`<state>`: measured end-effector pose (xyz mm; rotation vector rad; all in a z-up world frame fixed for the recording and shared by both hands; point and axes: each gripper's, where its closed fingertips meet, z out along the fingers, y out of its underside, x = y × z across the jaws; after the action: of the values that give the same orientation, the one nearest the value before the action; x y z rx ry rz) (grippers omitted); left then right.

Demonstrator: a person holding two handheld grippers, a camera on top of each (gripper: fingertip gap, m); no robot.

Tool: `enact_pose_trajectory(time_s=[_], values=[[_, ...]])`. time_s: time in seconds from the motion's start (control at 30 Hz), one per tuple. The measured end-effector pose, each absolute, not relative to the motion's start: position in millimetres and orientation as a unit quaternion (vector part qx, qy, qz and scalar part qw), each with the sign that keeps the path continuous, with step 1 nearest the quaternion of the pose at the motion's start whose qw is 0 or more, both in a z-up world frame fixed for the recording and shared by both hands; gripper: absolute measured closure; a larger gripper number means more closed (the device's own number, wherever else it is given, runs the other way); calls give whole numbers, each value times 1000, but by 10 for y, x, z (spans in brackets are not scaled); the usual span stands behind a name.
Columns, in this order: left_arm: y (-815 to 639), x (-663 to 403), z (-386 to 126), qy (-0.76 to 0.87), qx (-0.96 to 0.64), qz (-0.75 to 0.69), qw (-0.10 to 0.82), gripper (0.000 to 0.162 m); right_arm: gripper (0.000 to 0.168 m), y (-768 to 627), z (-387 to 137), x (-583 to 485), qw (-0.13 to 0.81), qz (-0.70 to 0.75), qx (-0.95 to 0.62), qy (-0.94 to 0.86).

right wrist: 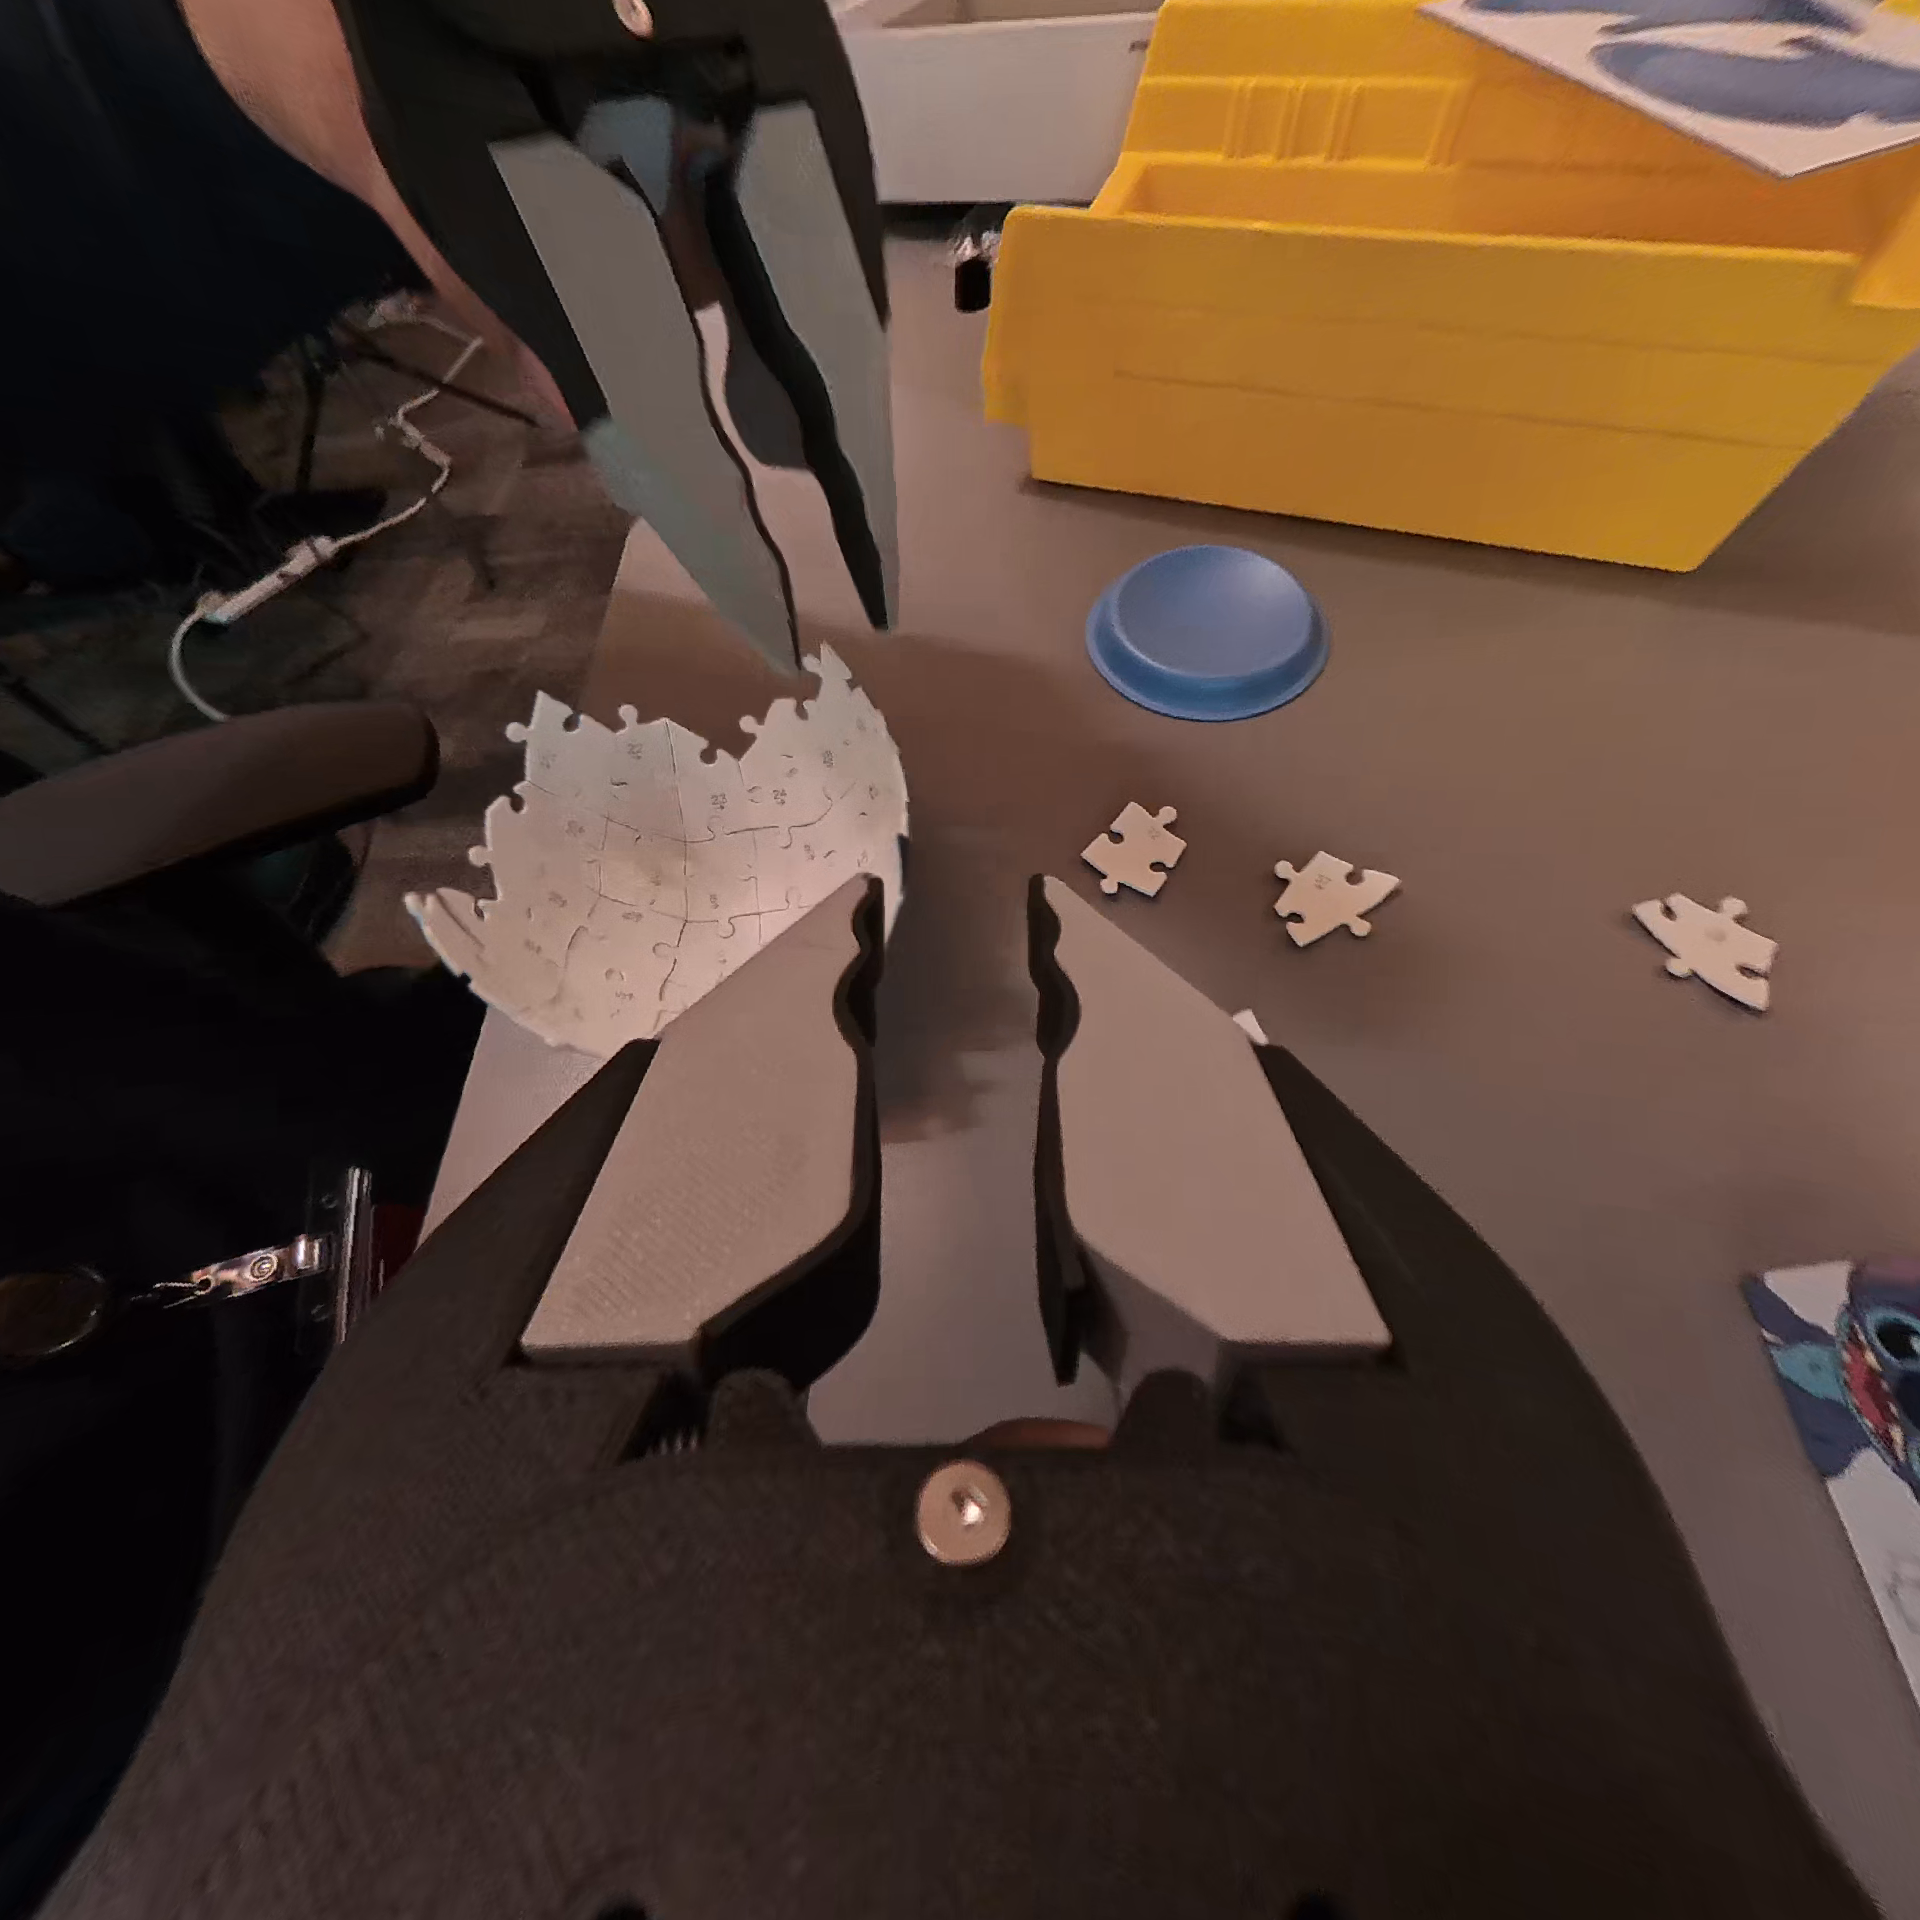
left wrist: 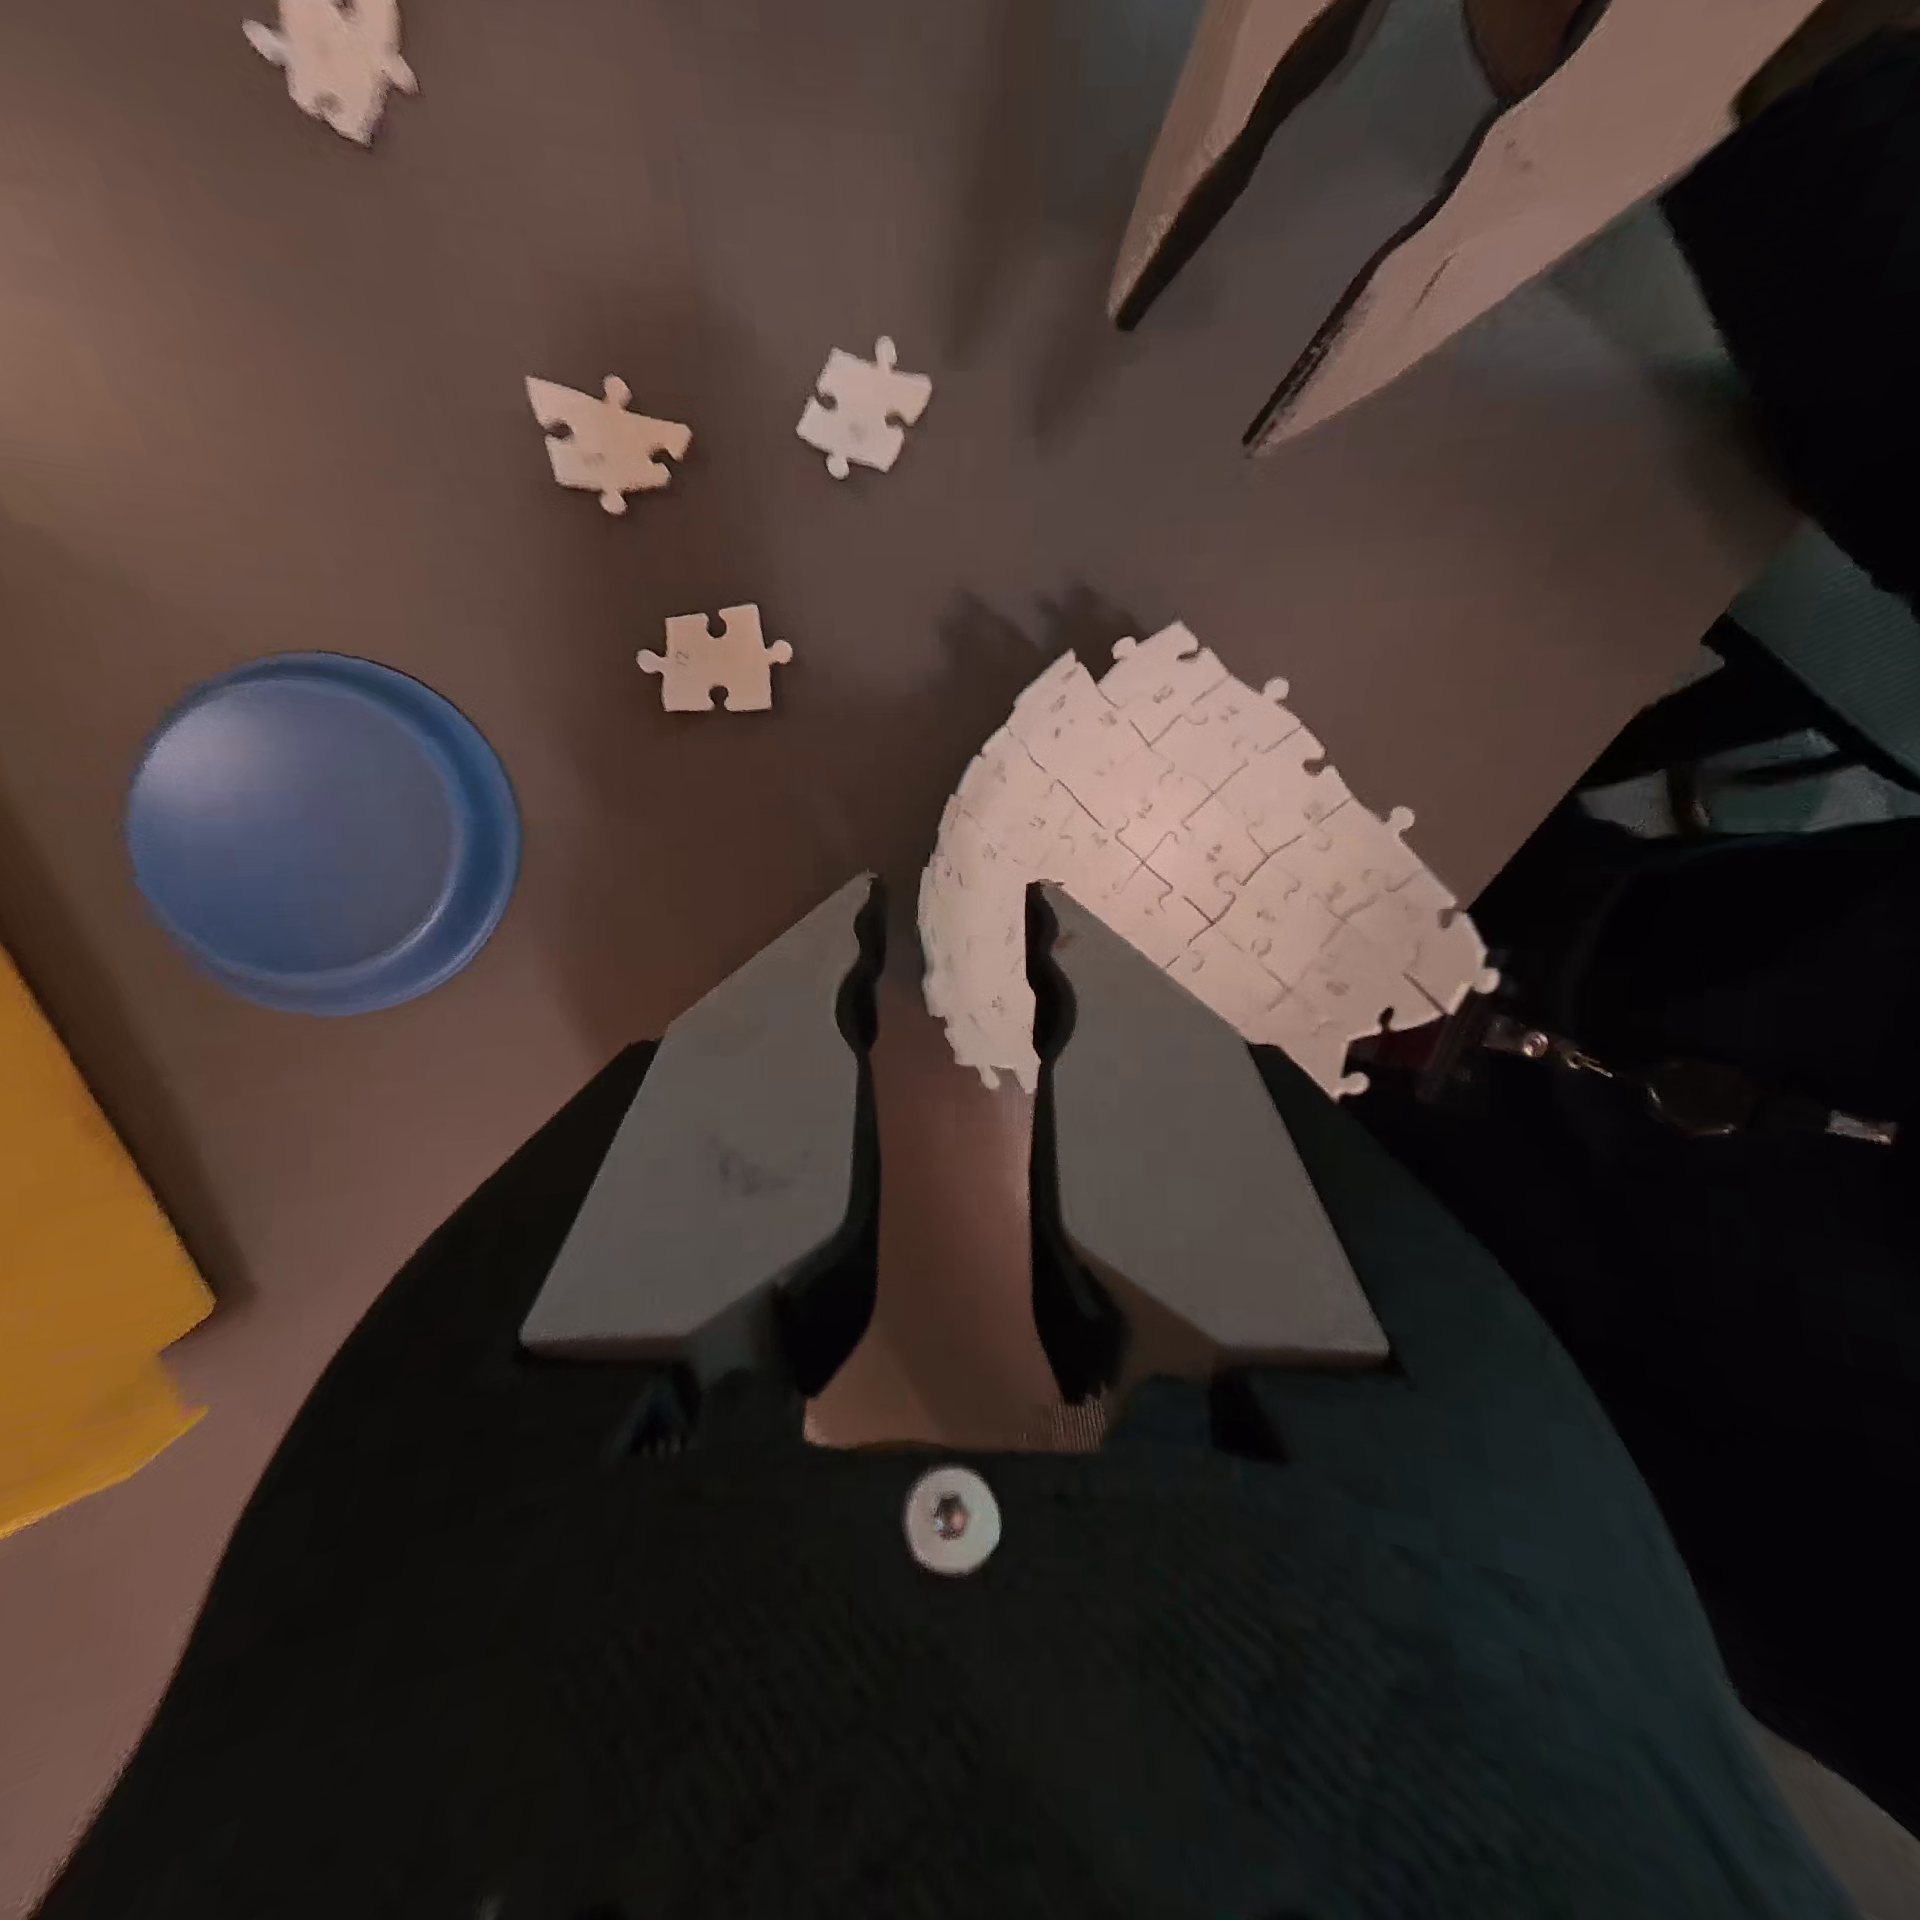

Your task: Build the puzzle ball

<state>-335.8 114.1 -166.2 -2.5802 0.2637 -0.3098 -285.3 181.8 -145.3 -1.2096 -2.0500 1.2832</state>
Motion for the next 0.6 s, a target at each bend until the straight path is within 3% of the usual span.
enact_pose_trajectory(time_s=[0.13, 0.2, 0.33, 0.5, 0.6], values=[[996, -3465, -1069, 72, -915, -62, 391, 127, 140, 2014, -1397, -2684, 275, 459, -449, -716], [845, -3521, -727, 53, -874, -19, 482, 127, 134, 2151, -1306, -2630, 332, 434, -455, -704], [531, -3728, -298, -21, -773, 59, 631, 110, 126, 2261, -968, -2537, 453, 427, -433, -652], [417, -3975, -549, -85, -761, 31, 643, 94, 103, 2402, -1213, -2611, 430, 431, -493, -621], [440, -4120, -683, -97, -783, 39, 614, 92, 105, 2478, -1378, -2689, 424, 416, -520, -614]])
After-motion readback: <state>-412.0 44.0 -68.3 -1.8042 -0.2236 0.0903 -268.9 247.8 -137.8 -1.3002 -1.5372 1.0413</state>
